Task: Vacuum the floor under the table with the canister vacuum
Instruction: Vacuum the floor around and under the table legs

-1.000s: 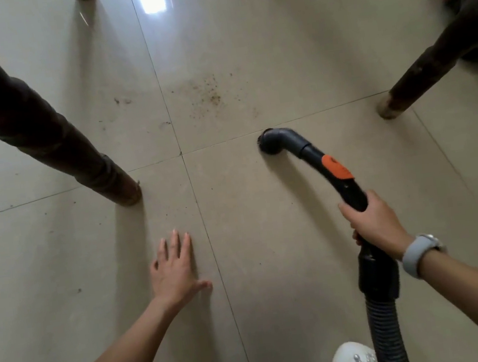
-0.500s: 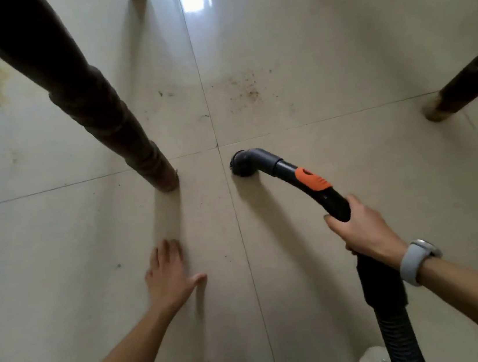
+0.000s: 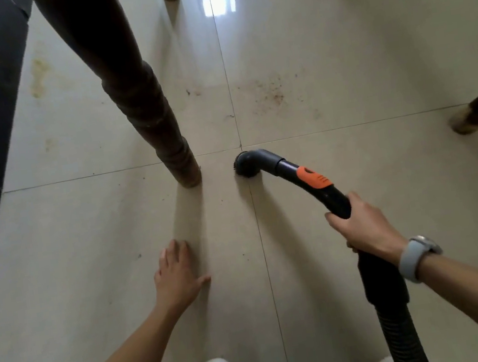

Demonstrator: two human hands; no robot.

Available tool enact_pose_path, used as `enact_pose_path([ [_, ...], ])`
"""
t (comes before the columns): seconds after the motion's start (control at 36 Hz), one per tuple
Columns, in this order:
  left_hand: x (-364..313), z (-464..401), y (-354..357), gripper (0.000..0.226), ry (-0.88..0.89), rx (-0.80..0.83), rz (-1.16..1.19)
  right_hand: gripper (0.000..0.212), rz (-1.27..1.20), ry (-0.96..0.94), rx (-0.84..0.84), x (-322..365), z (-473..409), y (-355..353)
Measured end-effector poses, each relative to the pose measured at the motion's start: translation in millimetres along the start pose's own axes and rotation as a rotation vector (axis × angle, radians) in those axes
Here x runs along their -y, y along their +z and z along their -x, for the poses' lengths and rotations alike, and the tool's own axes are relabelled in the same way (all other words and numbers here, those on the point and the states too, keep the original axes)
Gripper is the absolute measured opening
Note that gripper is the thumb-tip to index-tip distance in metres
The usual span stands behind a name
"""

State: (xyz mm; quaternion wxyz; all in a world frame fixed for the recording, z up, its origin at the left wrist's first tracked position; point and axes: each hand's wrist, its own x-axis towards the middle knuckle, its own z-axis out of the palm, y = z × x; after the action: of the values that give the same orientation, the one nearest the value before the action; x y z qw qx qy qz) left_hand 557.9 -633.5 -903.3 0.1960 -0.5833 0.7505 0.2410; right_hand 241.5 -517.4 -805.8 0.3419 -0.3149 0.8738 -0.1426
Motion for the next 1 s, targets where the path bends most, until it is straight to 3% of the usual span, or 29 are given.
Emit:
enact_pose_path([
  [0.17, -13.5, -13.5, -10.9, 0.103, 0.059, -0.005, -0.083, 0.027, 0.125, -0.078, 0.095, 3.7, 1.2, 9.1],
  [0.39, -71.3, -34.9, -20.1, 0.103, 0.204, 0.016, -0.023, 0.028, -0.128, 0.197, -0.18, -40.5, -31.2, -58.2],
  [0.64, -111.5, -48.6, -19.6, 0.108, 0.257, 0.091, -0.197, 0.027, -0.298, 0.328, -0.332, -71.9, -56.8, -86.4],
  [0.78, -114.4, -54.5, -17.5, 0.111, 0.221, 0.139, -0.222, 0.027, -0.368, 0.297, -0.279, -56.5, -68.1, -75.7],
  [0.94, -115.7, -52.5, -18.2, 0.113, 0.209, 0.137, -0.182, 0.023, -0.228, 0.101, -0.031, -18.9, -66.0, -51.7],
  [1.0, -113.8, -52.3, -17.9, 0.113, 0.217, 0.127, -0.178, 0.022, -0.205, 0.096, -0.034, -21.7, -69.0, -57.7],
])
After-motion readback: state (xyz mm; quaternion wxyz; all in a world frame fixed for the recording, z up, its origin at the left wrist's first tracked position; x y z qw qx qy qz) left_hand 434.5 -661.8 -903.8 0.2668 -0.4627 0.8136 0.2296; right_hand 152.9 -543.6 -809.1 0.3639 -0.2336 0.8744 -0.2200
